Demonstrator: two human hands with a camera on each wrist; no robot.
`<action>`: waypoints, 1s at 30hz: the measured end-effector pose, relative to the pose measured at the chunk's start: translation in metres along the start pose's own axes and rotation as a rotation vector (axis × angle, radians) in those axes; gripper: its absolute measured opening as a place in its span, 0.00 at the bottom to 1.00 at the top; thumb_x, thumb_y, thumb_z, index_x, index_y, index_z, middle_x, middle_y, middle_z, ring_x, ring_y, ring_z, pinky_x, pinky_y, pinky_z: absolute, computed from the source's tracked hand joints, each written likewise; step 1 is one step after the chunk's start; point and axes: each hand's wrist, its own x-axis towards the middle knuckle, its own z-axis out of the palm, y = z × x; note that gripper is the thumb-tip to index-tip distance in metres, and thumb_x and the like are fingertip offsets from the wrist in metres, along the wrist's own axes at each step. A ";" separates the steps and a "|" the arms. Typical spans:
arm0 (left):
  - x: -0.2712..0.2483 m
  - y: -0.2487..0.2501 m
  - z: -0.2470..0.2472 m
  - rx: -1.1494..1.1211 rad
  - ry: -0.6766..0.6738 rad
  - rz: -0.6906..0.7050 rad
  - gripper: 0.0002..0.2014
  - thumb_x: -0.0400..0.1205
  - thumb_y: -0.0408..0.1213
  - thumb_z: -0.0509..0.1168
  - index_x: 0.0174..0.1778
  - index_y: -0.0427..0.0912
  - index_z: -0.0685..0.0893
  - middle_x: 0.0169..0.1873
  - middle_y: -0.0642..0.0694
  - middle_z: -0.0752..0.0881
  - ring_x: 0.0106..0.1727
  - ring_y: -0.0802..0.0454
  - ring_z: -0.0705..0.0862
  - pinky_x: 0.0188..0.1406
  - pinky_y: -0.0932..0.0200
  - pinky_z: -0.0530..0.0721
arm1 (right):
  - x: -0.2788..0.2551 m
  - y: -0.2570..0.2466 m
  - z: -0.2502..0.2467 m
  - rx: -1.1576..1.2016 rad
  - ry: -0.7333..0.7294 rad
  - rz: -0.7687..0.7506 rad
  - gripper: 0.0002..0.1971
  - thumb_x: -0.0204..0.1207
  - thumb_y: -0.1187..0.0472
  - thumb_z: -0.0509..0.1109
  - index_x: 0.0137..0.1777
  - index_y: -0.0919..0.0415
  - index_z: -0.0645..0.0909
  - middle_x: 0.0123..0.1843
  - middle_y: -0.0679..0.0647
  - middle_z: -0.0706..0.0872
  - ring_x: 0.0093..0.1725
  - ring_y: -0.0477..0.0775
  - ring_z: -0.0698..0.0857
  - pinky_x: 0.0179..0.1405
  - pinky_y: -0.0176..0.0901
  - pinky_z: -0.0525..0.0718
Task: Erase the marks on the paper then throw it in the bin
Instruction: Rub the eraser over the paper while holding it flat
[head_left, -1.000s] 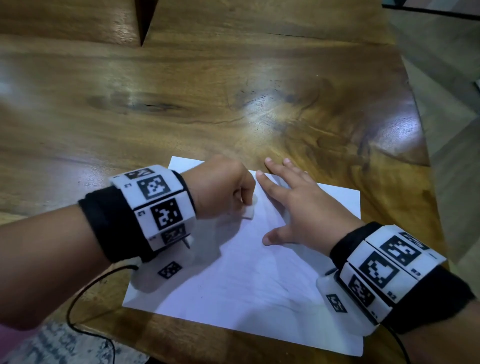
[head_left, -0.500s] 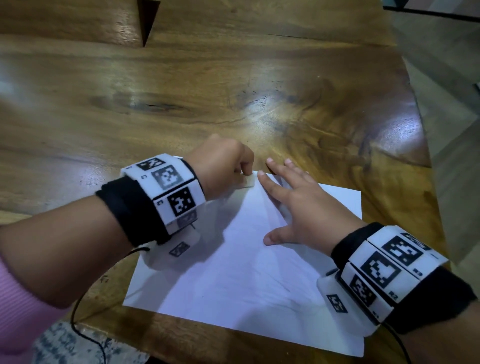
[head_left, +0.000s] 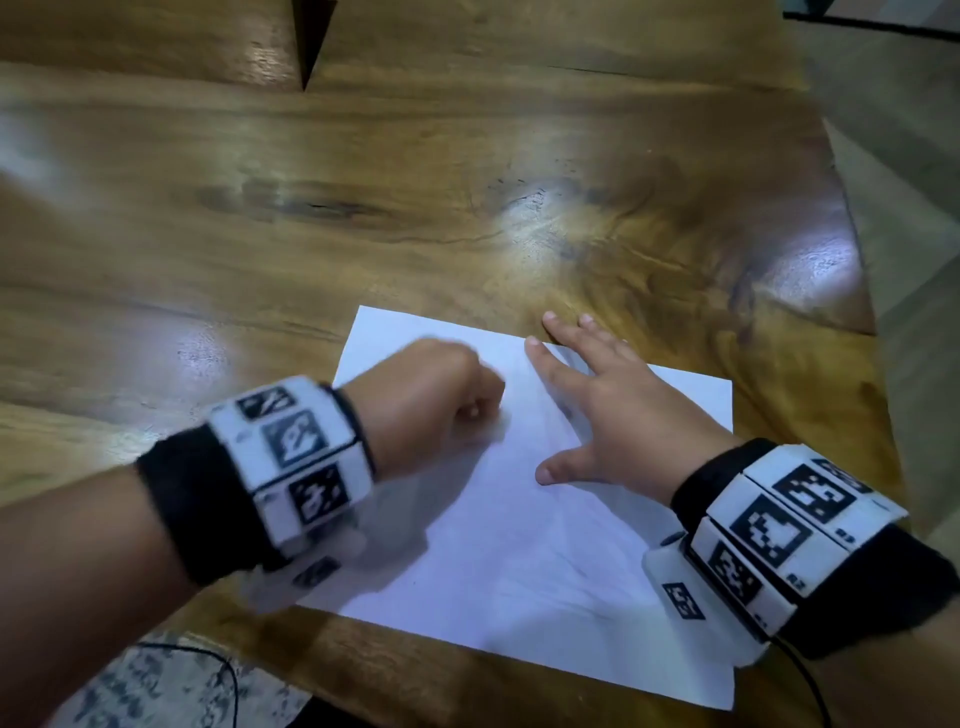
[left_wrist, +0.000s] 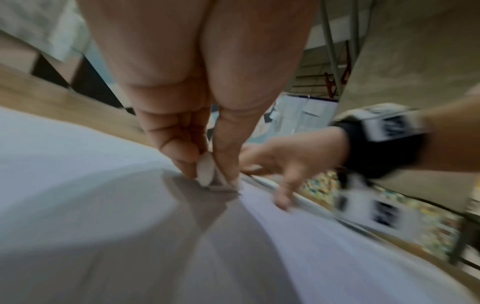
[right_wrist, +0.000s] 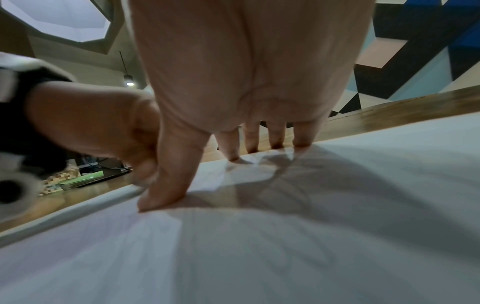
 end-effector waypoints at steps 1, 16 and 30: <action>-0.016 0.003 0.002 -0.028 -0.072 0.026 0.11 0.71 0.44 0.65 0.26 0.42 0.80 0.24 0.47 0.77 0.27 0.46 0.75 0.28 0.63 0.64 | 0.000 0.000 0.000 -0.004 -0.005 -0.001 0.55 0.64 0.40 0.75 0.83 0.46 0.40 0.83 0.43 0.31 0.82 0.48 0.31 0.83 0.46 0.40; -0.049 0.004 0.011 -0.108 -0.170 -0.055 0.08 0.70 0.43 0.64 0.28 0.44 0.80 0.26 0.54 0.72 0.25 0.61 0.73 0.29 0.70 0.69 | -0.002 -0.001 -0.002 -0.015 -0.019 -0.006 0.55 0.66 0.40 0.74 0.82 0.47 0.39 0.83 0.44 0.31 0.81 0.48 0.31 0.82 0.45 0.40; -0.048 0.009 0.011 -0.130 -0.224 0.048 0.03 0.69 0.36 0.67 0.29 0.46 0.83 0.27 0.56 0.75 0.28 0.58 0.75 0.28 0.76 0.65 | -0.004 -0.004 -0.003 -0.033 -0.019 0.016 0.54 0.66 0.40 0.74 0.83 0.47 0.39 0.83 0.44 0.31 0.82 0.49 0.31 0.82 0.45 0.42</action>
